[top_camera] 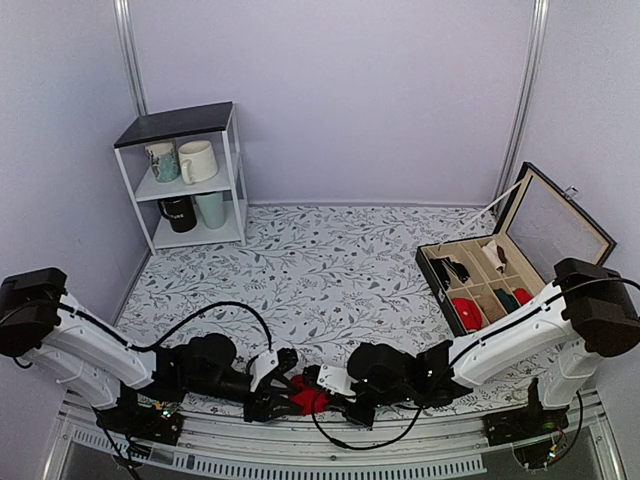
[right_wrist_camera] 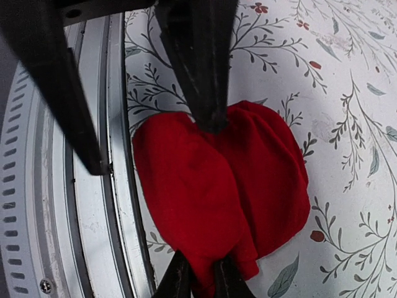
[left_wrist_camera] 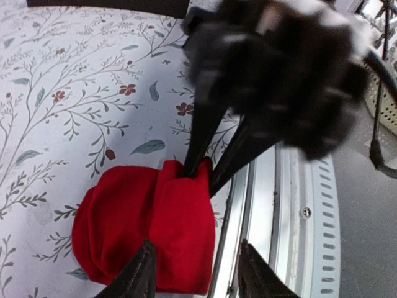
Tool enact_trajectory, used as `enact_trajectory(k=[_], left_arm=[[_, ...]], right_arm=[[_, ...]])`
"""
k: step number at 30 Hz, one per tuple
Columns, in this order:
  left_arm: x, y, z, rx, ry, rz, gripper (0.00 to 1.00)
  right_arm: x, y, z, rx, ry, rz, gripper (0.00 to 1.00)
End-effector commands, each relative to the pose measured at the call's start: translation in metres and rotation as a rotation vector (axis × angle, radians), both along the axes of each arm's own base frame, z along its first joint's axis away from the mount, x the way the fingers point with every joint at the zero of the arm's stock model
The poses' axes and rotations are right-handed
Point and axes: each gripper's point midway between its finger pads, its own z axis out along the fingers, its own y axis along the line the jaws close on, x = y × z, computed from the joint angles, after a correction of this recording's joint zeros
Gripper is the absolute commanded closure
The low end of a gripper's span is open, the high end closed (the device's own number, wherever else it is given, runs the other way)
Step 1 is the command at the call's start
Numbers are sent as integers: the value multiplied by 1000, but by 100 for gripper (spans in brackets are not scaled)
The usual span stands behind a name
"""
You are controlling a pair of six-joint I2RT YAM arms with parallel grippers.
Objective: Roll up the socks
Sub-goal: Roll a pair of socks at the center of the board.
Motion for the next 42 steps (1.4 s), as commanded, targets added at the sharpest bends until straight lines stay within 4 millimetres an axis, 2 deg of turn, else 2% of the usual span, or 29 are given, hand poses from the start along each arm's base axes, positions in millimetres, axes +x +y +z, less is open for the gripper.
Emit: enact_trajectory(k=[1, 6, 11, 15, 26, 28, 33, 35, 37, 40, 42], left_arm=[[-6, 9, -3, 37, -80, 30, 53], [-15, 9, 4, -5, -166, 43, 52], [-12, 4, -4, 53, -276, 55, 49], [-9, -4, -9, 100, -352, 56, 46], [-3, -6, -47, 235, -374, 71, 45], [-3, -5, -54, 265, -373, 73, 48], [-4, -2, -66, 308, -357, 71, 69], [-5, -1, -69, 318, -351, 75, 71], [-7, -2, -64, 298, -359, 83, 67], [-10, -4, -29, 173, -385, 106, 60], [-12, 4, -4, 86, -374, 128, 54]], right_arm=[[-12, -40, -39, -248, 194, -16, 87], [-8, -43, -46, -310, 313, -53, 87], [-14, -42, -51, -366, 381, -33, 87], [-10, -47, -56, -421, 407, -53, 88], [-14, -47, -56, -440, 440, -38, 87], [-15, -48, -56, -440, 448, -35, 88], [-19, -46, -54, -430, 469, -17, 88], [-18, -47, -55, -433, 465, -25, 88], [-14, -49, -56, -438, 462, -49, 88], [-6, -51, -57, -435, 443, -94, 88], [-2, -53, -57, -435, 425, -117, 88]])
